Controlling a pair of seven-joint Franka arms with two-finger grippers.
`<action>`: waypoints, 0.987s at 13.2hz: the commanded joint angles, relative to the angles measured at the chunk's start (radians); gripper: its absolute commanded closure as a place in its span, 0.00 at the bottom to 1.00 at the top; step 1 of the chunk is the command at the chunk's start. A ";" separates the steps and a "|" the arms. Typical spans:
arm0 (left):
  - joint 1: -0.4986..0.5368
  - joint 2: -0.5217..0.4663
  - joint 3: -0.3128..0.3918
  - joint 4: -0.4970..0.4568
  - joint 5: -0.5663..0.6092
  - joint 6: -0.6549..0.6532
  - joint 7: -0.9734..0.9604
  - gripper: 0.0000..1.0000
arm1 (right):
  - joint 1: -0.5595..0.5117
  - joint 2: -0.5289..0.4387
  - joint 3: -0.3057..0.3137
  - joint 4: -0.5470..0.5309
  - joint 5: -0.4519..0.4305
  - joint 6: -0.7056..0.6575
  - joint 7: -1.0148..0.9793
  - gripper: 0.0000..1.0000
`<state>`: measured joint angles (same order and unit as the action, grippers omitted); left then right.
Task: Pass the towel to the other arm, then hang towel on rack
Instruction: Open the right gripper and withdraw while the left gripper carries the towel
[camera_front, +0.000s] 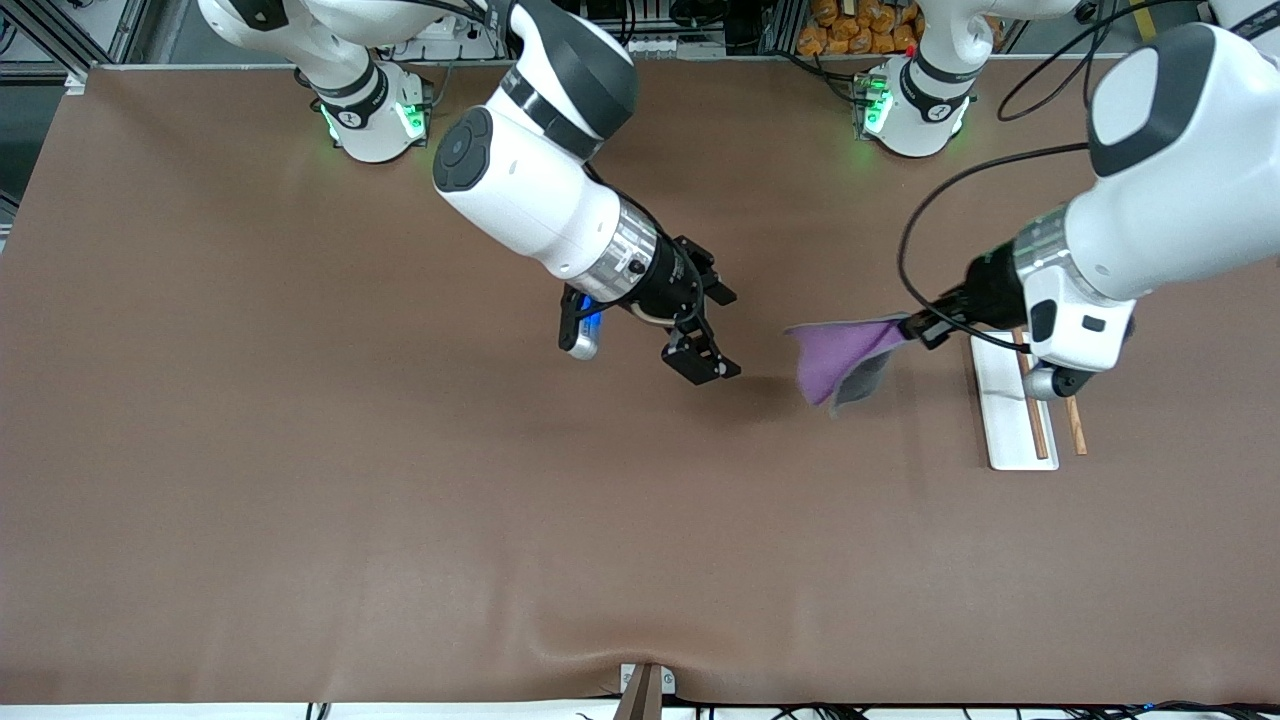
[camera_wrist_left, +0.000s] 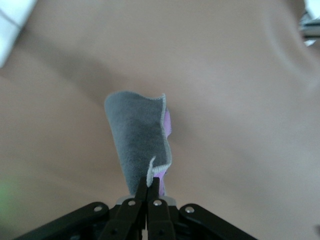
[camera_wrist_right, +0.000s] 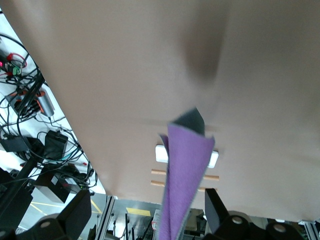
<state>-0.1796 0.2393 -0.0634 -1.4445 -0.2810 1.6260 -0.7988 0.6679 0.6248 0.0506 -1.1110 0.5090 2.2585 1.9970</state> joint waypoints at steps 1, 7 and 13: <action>0.037 0.011 -0.006 -0.014 0.060 -0.040 0.143 1.00 | -0.056 -0.010 0.011 0.010 -0.006 -0.092 -0.113 0.00; 0.135 0.055 -0.006 -0.062 0.091 -0.044 0.280 1.00 | -0.145 -0.040 0.011 0.010 -0.009 -0.266 -0.323 0.00; 0.251 0.072 -0.006 -0.085 0.132 -0.058 0.485 1.00 | -0.249 -0.079 0.008 0.010 -0.014 -0.485 -0.595 0.00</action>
<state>0.0337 0.3211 -0.0601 -1.5236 -0.1748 1.5881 -0.3764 0.4457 0.5784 0.0474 -1.0926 0.5086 1.8332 1.4782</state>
